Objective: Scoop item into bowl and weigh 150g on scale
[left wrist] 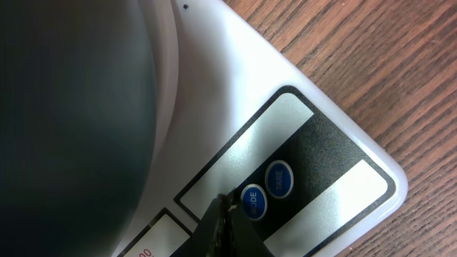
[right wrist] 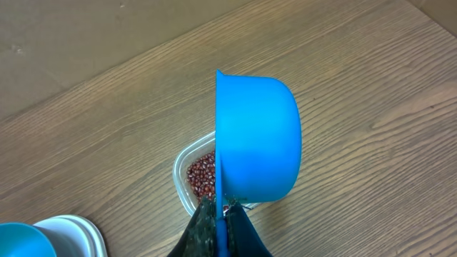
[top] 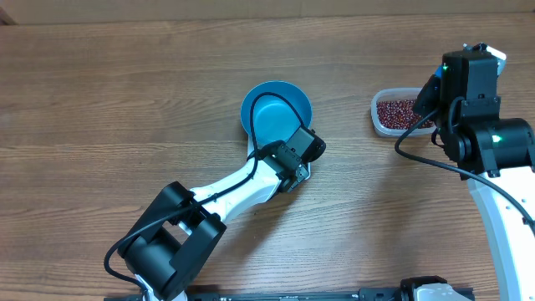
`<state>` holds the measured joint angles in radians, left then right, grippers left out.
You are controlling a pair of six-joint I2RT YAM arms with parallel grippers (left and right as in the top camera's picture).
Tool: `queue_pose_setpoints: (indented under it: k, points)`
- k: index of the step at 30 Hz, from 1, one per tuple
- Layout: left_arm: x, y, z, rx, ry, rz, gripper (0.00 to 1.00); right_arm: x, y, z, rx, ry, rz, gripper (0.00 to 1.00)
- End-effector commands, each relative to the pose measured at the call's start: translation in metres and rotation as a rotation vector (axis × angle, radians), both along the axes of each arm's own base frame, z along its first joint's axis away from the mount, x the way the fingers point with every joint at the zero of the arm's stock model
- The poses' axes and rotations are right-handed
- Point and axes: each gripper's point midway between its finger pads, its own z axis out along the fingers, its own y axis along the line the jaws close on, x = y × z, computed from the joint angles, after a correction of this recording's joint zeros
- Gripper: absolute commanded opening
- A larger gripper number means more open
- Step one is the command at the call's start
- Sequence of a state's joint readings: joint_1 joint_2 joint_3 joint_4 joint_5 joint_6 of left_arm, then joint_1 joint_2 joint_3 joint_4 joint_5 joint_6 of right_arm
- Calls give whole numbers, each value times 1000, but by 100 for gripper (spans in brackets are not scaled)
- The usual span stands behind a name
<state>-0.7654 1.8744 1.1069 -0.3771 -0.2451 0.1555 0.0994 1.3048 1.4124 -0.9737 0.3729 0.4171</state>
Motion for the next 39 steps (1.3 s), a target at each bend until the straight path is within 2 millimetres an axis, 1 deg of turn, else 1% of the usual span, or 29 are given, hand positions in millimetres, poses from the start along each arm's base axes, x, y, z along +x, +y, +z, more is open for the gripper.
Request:
queue_pose_setpoints:
  k: [1, 6, 10, 13, 18, 22, 23, 29, 32, 35, 36, 38, 39]
  points:
    - [-8, 4, -22, 26, 53, 15, 4, 1, -2, 12, -7, -30, -3, 4]
    - [-7, 5, -22, 31, 47, 18, 4, 1, -2, 12, -7, -30, -3, 4]
    - [-8, 3, -17, 31, 37, 15, 4, 1, -2, 12, -7, -29, -3, 4]
    - [-9, 1, -10, 22, 28, 8, 4, 1, -2, 12, -7, -30, -3, 4]
    - [-17, -5, 8, 3, 13, 0, 4, 1, -2, 11, -7, -28, -3, 4]
    - [-23, -9, 29, -28, -6, -1, 4, 0, -2, 11, -7, -25, -3, 4]
    - [-24, -9, 40, -47, -19, 1, 4, 0, -2, 11, -7, -26, -3, 4]
    - [-26, -6, 90, -157, -79, 58, 4, 0, -2, 11, -7, -25, -3, 4]
    - [-26, 0, 118, -229, -111, 107, 4, 0, -2, 11, -7, -25, -3, 4]
    - [-30, 7, 141, -292, -119, 111, 5, 0, -2, 11, -7, -26, -3, 4]
    - [-32, 10, 148, -312, -118, 111, 24, 0, -2, 11, -7, -26, -3, 4]
    - [-34, 18, 160, -341, -120, 117, 86, 0, -2, 11, -7, -26, -3, 4]
    - [-34, 24, 167, -350, -126, 129, 100, 0, -2, 11, -7, -25, -3, 4]
